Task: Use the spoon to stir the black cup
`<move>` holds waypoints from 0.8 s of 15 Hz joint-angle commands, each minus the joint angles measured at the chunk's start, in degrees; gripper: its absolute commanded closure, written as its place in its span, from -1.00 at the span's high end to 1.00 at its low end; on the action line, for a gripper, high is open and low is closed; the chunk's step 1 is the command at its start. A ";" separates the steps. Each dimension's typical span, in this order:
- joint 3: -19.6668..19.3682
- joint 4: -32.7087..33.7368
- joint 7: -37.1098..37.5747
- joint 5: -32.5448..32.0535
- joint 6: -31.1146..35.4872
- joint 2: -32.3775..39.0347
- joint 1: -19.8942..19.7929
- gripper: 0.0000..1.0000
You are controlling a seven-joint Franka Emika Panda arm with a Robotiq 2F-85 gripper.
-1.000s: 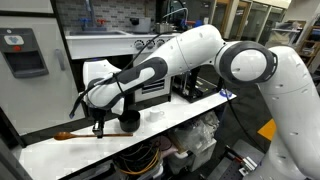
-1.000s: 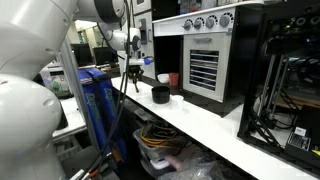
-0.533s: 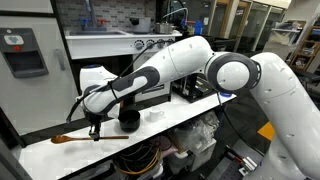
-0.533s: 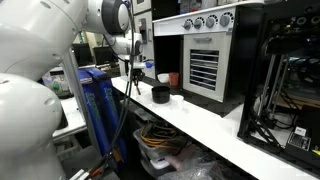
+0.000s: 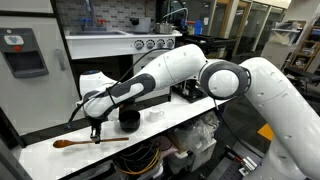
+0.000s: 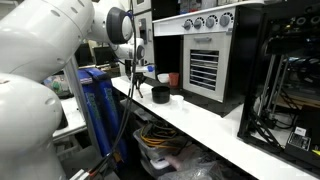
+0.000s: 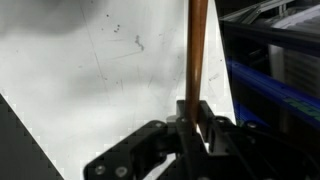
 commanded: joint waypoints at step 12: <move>-1.20 2.30 -1.55 -4.42 -3.98 1.73 0.69 0.33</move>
